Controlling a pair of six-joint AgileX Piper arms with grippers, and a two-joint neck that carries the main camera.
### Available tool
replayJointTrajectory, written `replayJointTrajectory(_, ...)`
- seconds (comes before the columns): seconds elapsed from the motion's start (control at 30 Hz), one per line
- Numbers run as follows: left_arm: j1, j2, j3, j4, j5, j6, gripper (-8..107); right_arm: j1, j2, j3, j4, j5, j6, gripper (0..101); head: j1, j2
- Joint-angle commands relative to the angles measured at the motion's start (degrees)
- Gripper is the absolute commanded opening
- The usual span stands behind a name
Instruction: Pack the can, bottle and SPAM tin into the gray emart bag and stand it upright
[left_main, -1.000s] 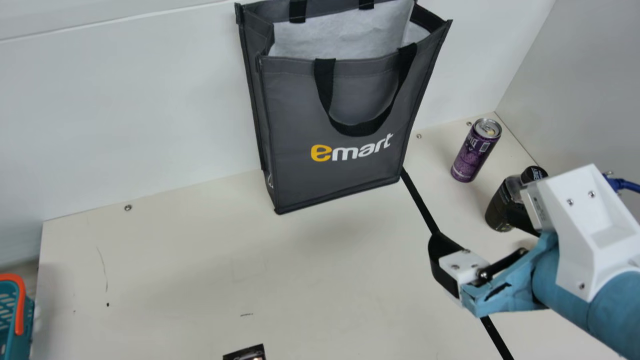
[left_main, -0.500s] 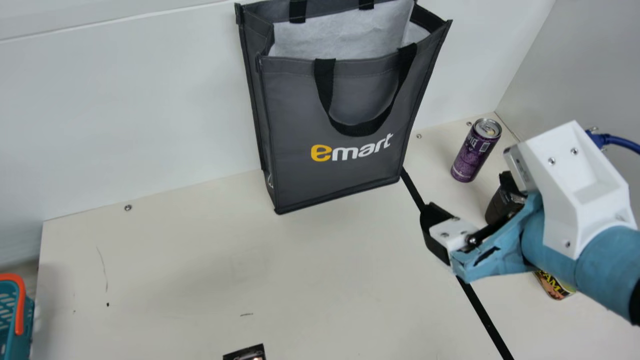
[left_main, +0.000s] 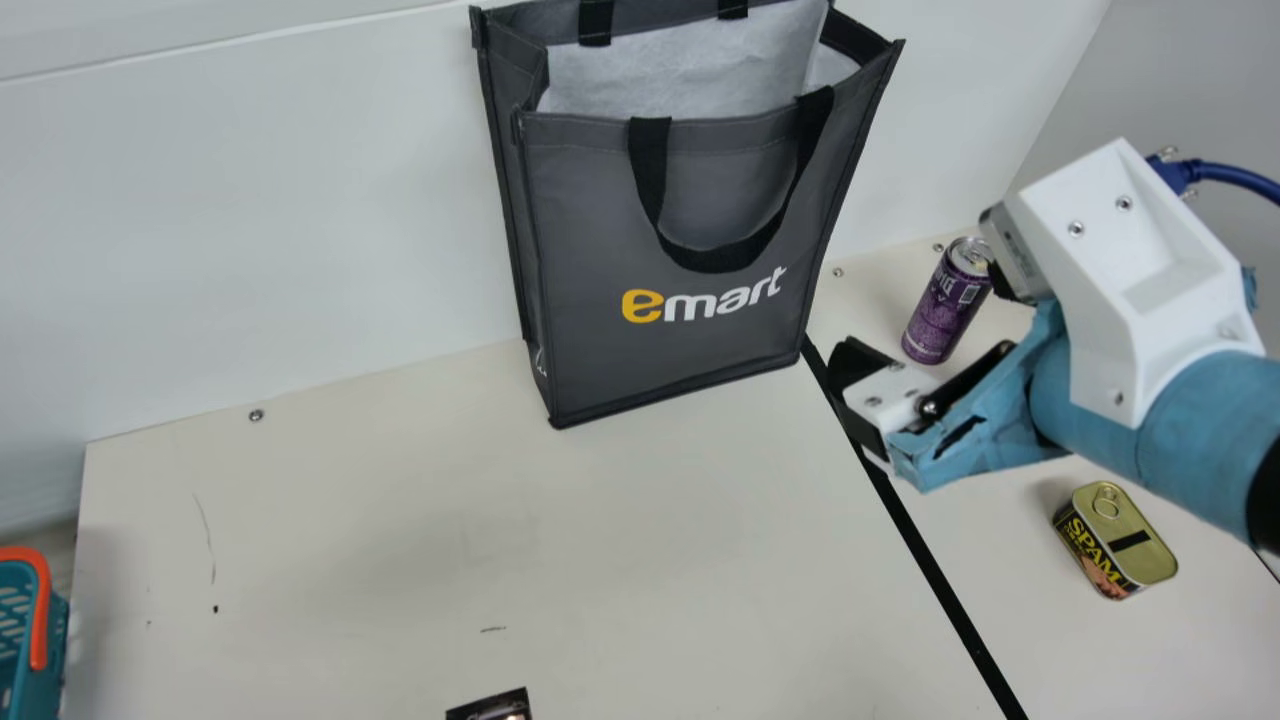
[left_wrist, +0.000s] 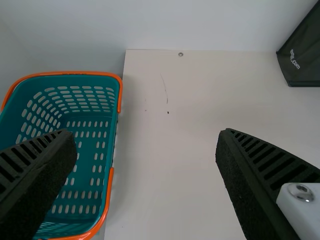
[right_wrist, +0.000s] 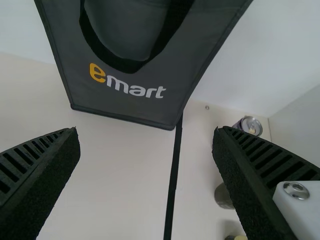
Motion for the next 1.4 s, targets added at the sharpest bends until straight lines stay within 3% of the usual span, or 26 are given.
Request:
replayJointTrajectory(0.0, 0.0, 0.0, 0.0, 0.0, 0.0, 0.0, 90, 0.0, 0.9, -1.7, 0.4, 0.3, -1.2, 95, -1.3, -0.1)
replayJointTrajectory(0.33, 0.0, 0.0, 0.0, 0.0, 0.0, 0.0, 90, -0.2, 5.6, -9.2, 1.4, 2.1, -8.5, 95, -1.3, -0.1)
replayJointTrajectory(0.7, 0.0, 0.0, 0.0, 0.0, 0.0, 0.0, 90, -3.6, 11.4, -17.1, 5.9, 3.0, -18.0, 95, -1.3, -0.1)
replayJointTrajectory(1.37, 0.0, 0.0, 0.0, 0.0, 0.0, 0.0, 90, -9.4, 21.6, -26.8, 15.6, 3.0, -33.0, 95, -1.3, -0.1)
